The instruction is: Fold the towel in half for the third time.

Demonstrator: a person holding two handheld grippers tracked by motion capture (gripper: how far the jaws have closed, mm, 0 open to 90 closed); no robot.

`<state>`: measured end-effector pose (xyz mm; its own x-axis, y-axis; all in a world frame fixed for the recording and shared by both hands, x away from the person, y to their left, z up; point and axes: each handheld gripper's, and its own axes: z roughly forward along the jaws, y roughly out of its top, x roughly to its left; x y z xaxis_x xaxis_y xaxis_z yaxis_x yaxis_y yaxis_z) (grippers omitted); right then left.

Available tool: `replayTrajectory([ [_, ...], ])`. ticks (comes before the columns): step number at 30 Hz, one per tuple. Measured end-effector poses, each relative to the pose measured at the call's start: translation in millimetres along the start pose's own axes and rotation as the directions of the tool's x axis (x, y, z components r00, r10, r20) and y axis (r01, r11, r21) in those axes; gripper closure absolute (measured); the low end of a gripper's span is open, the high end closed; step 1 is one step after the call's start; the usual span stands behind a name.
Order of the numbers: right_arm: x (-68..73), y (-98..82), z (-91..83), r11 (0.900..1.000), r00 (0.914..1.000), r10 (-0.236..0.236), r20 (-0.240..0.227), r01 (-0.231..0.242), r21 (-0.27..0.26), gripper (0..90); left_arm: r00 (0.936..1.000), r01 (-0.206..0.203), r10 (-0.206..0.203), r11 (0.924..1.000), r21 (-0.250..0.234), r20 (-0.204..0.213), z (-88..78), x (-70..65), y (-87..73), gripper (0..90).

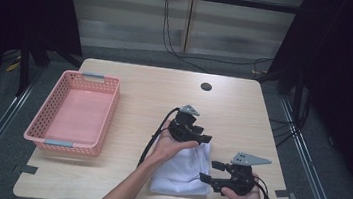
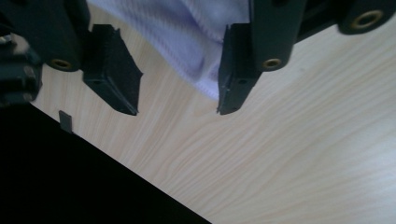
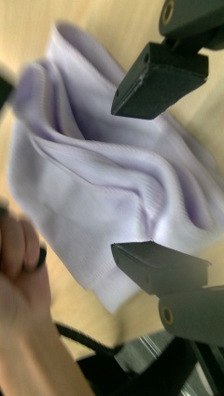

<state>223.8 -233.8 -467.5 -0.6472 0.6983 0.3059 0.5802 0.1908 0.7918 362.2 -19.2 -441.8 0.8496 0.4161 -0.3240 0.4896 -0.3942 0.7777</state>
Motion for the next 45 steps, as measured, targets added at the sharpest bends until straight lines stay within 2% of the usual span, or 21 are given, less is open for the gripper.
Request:
replayTrajectory([
  [3,-8.9,10.3,0.3,1.0,0.9987,0.001,0.05,0.0,-0.011,23.4,0.9994,0.0,0.0,0.9998,-0.021,-0.034,-25.9,1.5,-6.7,45.0],
  [5,-16.9,20.8,3.3,1.0,0.9974,-0.009,0.072,0.01,-0.01,21.3,0.9981,-0.017,0.017,0.9998,-0.009,-0.06,-41.5,1.7,-16.4,45.9],
  [10,-31.6,53.5,26.2,1.0,0.9922,-0.022,0.123,0.021,0.005,23.5,0.9977,-0.033,0.037,0.9975,0.062,-0.057,-71.0,-4.0,-53.1,50.5],
  [13,-33.0,71.2,45.0,1.0,0.9923,-0.02,0.122,0.019,0.015,26.6,0.9982,-0.03,0.035,0.9953,0.092,-0.049,-84.0,-11.4,-77.1,50.4],
  [15,-35.6,78.5,59.6,0.998,0.9896,-0.045,0.137,0.039,0.045,30.2,0.9985,-0.035,0.039,0.9928,0.115,-0.038,-90.8,-19.2,-89.2,49.8],
  [18,-43.9,77.0,79.6,0.993,0.9847,-0.043,0.169,0.024,0.116,31.7,0.9984,-0.049,0.052,0.9869,0.154,-0.019,-97.7,-37.1,-106.1,46.9],
  [19,-44.9,73.9,82.4,0.99,0.9777,-0.06,0.201,0.032,0.139,32.4,0.9981,-0.06,0.062,0.9857,0.157,-0.008,-98.8,-42.7,-112.3,45.3],
  [21,-49.0,68.1,81.9,0.988,0.9746,-0.058,0.216,0.024,0.154,44.3,0.9953,-0.086,0.092,0.9819,0.169,-0.031,-97.7,-47.0,-121.3,44.1],
  [22,-51.2,66.2,80.5,0.986,0.9761,-0.058,0.209,0.024,0.162,49.7,0.9957,-0.082,0.089,0.9804,0.179,-0.027,-96.7,-45.2,-123.3,43.2],
  [24,-53.4,63.5,76.7,0.983,0.9699,-0.091,0.226,0.052,0.174,68.5,0.9973,-0.069,0.072,0.9813,0.18,-0.012,-94.1,-41.4,-125.6,42.7],
  [27,-57.3,60.5,71.3,0.99,0.9709,-0.09,0.222,0.063,0.128,79.6,0.9956,-0.09,0.093,0.9754,0.201,-0.009,-90.4,-41.5,-127.7,42.1],
  [28,-60.3,59.0,70.8,0.992,0.9758,-0.075,0.205,0.051,0.119,79.6,0.9949,-0.095,0.1,0.9765,0.193,-0.016,-88.9,-42.0,-129.1,42.3],
  [30,-65.4,53.2,73.3,0.988,0.9737,-0.085,0.211,0.054,0.146,80.1,0.9936,-0.107,0.112,0.9745,0.197,-0.014,-88.1,-42.5,-129.9,42.9],
  [31,-67.6,48.9,74.9,0.985,0.9732,-0.097,0.208,0.063,0.162,79.7,0.9932,-0.11,0.115,0.9741,0.198,-0.017,-88.0,-43.4,-130.1,42.8],
  [34,-74.9,40.7,73.1,0.989,0.9798,-0.083,0.182,0.059,0.132,74.6,0.9945,-0.102,0.105,0.9775,0.184,-0.005,-93.1,-44.4,-130.0,42.7],
  [36,-76.8,40.8,73.2,0.99,0.9748,-0.08,0.208,0.053,0.133,57.3,0.9963,-0.086,0.086,0.9815,0.171,0.003,-100.3,-42.3,-131.7,43.3],
  [37,-79.3,41.4,72.9,0.99,0.9713,-0.076,0.225,0.046,0.135,45.3,0.997,-0.07,0.074,0.9847,0.159,-0.02,-104.8,-42.1,-133.8,44.5],
  [38,-82.0,42.0,72.1,0.991,0.9696,-0.058,0.238,0.028,0.128,39.1,0.9975,-0.057,0.063,0.9863,0.154,-0.031,-109.6,-41.6,-135.7,44.2],
  [41,-88.3,43.1,69.1,0.994,0.9796,-0.023,0.2,0.0,0.111,28.1,0.9972,-0.051,0.059,0.984,0.171,-0.045,-116.0,-38.2,-142.5,41.3],
  [43,-89.7,43.6,68.2,0.995,0.9875,0.004,0.158,-0.02,0.098,28.5,0.996,-0.053,0.064,0.9838,0.171,-0.062,-116.1,-36.5,-144.0,39.0],
  [45,-86.3,45.2,70.1,0.995,0.9903,-0.014,0.138,0.001,0.1,23.7,0.9957,-0.058,0.069,0.9855,0.159,-0.062,-114.2,-36.0,-141.1,37.7],
])
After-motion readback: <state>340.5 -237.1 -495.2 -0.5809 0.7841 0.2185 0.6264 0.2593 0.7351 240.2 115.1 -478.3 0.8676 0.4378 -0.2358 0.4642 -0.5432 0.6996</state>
